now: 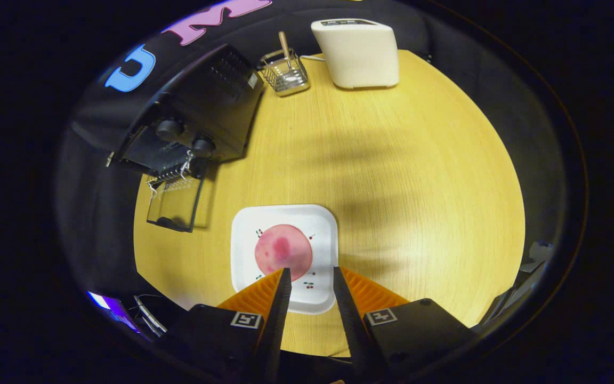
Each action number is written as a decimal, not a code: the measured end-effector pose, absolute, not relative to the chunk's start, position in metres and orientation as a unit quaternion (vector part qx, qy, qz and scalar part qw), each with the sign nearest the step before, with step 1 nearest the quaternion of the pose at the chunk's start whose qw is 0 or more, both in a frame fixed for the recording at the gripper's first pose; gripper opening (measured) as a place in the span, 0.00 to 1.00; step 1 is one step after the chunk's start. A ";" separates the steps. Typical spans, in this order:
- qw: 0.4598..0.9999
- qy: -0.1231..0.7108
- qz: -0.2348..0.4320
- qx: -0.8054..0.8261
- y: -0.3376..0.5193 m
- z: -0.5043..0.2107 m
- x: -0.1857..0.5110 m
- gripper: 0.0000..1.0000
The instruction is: Open the toaster oven, put the food inside, and close the toaster oven door.
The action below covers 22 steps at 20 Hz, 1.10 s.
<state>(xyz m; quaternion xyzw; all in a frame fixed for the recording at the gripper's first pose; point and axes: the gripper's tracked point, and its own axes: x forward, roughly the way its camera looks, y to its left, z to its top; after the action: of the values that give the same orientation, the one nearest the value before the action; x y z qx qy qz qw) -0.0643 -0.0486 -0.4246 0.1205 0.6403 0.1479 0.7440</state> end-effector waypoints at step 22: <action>0.704 0.635 0.151 0.281 -0.039 -0.444 -0.071 0.05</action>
<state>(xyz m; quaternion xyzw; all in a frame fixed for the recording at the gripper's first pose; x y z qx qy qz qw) -0.0707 -0.0387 -0.4437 0.2810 0.6350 0.1513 0.7035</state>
